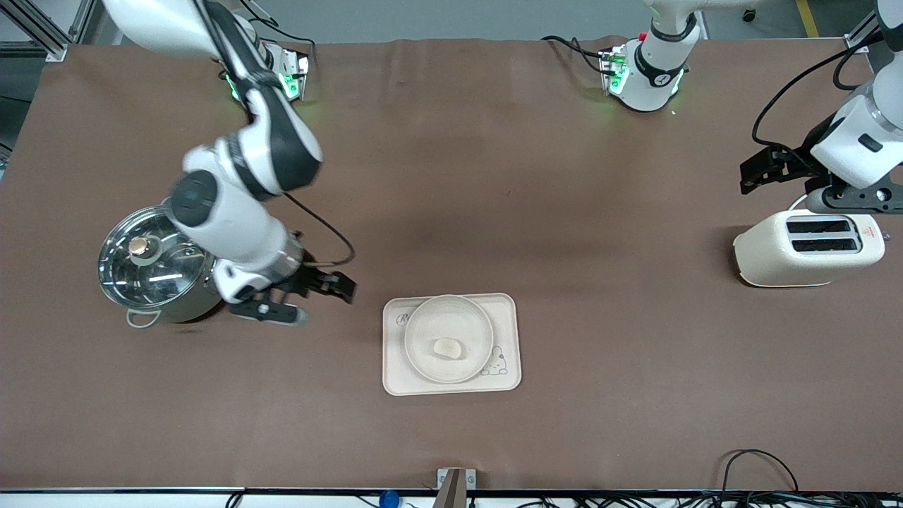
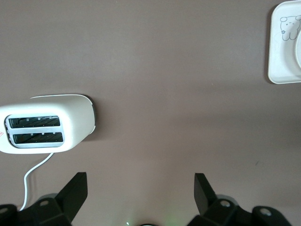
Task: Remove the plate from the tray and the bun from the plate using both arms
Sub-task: 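Reach the right gripper to the white plate rim and grasp it, then lift the plate off the tray with the right gripper while the left gripper approaches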
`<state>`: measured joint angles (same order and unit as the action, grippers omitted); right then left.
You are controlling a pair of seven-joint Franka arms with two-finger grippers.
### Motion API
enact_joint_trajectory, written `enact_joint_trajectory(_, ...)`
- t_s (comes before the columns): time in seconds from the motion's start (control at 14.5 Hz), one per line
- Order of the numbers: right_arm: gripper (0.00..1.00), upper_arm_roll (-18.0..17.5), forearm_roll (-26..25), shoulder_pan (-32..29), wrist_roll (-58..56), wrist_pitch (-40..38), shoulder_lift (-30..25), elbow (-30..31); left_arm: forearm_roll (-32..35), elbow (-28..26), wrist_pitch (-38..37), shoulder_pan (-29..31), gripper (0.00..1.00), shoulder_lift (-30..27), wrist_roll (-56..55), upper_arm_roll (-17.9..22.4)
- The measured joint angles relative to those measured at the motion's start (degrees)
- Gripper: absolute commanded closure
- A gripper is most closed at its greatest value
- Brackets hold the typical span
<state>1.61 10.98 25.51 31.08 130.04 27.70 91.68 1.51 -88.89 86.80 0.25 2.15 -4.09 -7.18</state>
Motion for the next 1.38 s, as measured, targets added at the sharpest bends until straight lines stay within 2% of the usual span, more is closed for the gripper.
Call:
enact_joint_trajectory(0.42, 0.01, 0.04, 0.02, 4.35, 9.53, 16.64, 15.38, -5.80, 0.00, -0.16, 1.86, -0.41, 0.00, 2.26, 0.00, -0.34)
enact_joint_trajectory(0.83, 0.45, 0.04, 0.02, 6.61, 11.32, 23.04, 22.59, -9.36, -1.42, -0.24, 2.91, -0.49, 0.00, 4.10, 0.00, -0.48)
enact_joint_trajectory(1.11, 0.94, 0.18, -0.72, 6.93, 11.24, 24.90, 23.80, -9.59, -1.49, -0.28, 3.10, -0.50, 0.00, 4.41, 0.00, -0.50)
enact_joint_trajectory(1.18, 0.99, 0.26, -0.87, 6.93, 11.24, 25.66, 23.92, -9.59, -1.49, -0.30, 3.10, -0.52, 0.00, 4.41, 0.00, -0.50)
enact_joint_trajectory(1.38, 1.00, 0.44, -0.96, 6.92, 10.87, 27.53, 24.00, -9.59, -1.50, -0.39, 3.10, -0.53, 0.00, 4.44, 0.00, -0.51)
